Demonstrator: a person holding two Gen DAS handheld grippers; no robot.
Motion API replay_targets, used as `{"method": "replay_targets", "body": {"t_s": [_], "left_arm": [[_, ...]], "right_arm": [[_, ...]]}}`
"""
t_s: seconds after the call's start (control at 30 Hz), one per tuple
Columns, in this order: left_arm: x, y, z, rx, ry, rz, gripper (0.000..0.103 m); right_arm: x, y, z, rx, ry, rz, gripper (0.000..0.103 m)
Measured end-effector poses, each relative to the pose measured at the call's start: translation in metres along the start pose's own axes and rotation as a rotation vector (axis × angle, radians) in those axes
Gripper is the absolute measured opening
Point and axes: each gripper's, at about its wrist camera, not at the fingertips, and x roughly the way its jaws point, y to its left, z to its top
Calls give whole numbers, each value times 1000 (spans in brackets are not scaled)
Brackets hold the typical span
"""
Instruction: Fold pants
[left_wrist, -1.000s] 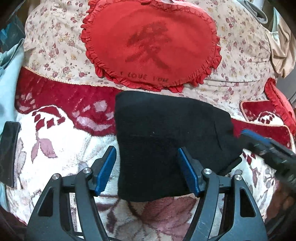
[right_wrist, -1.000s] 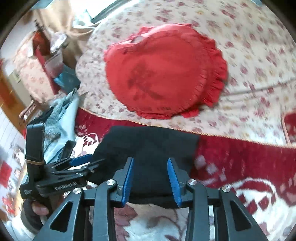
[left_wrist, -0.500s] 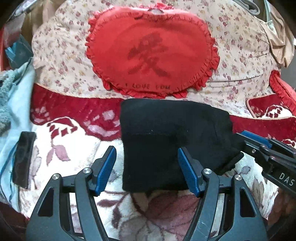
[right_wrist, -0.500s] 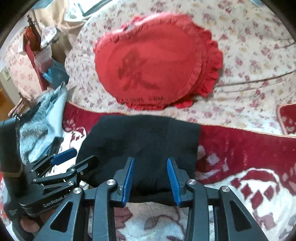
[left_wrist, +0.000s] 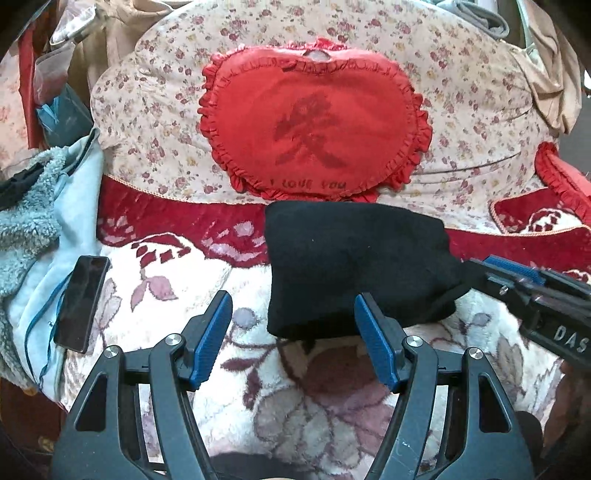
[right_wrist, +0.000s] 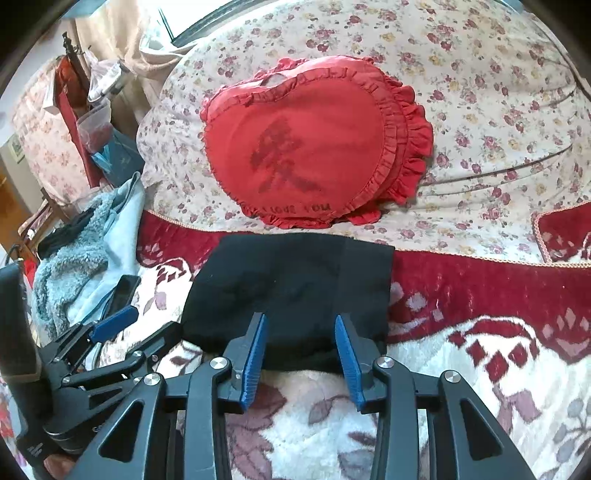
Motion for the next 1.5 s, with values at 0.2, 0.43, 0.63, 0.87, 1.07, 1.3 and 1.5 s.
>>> {"method": "replay_targets", "body": {"t_s": [0.2,0.43,0.63,0.87,1.07,1.3,1.5], "left_arm": [[-13,6,-4,-19,-14,-5,69],[-24,11,-7,-28,-23,-5,69],[-30,13,-10,-27,-32,-4,69],[-38,14,-14,-25,-33,-12,69],[-41,14,-15,-25,-32,-16,69],[-45,12,-15,-20,-35,-14,69],[-47,12,-15,-21,-32,-14,69]], "right_arm": [[-8,11,-6,-17,2,5,37],[-15,20,-8,-29,-3,11,37],[-17,26,-11,-40,6,11,37],[-22,30,-14,-45,5,18,38],[-23,30,-15,-44,8,19,38],[-26,32,-17,-44,7,19,38],[-29,35,-18,-47,4,22,38]]}}
